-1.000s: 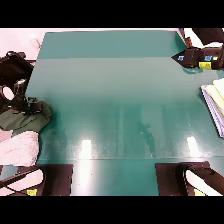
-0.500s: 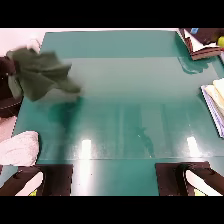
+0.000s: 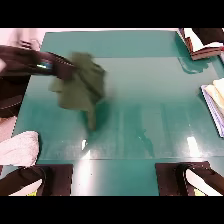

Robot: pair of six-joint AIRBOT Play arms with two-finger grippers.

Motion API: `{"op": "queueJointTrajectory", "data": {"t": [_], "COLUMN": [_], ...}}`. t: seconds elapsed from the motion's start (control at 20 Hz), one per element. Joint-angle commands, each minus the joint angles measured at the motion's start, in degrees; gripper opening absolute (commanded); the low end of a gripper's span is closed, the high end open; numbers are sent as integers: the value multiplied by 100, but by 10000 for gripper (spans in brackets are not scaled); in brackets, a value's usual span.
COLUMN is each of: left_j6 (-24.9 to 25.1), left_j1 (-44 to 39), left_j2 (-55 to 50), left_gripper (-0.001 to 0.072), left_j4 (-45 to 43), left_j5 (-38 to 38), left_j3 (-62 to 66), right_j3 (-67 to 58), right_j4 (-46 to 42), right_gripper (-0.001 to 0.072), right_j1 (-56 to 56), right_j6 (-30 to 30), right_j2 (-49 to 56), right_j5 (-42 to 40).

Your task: Fold the shirts.

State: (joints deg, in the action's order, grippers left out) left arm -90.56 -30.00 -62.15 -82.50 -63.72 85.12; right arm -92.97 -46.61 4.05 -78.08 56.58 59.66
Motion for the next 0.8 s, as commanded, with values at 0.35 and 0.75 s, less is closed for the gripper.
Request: {"op": "queueJointTrajectory", "data": {"t": [0.35,0.75], "left_j6": [-4,710], "left_j1": [776,1510], "left_j2": [-1757,-3309], "left_gripper": [638,638], "left_j4": [883,1928], "left_j5": [621,-26], "left_j3": [26,28], "right_j3": [-24,-13], "right_j4": [4,-101], "right_gripper": [21,22], "right_j1": [7,9], "right_j6": [0,0], "right_j2": [-2,2], "right_j5": [291,538]}}
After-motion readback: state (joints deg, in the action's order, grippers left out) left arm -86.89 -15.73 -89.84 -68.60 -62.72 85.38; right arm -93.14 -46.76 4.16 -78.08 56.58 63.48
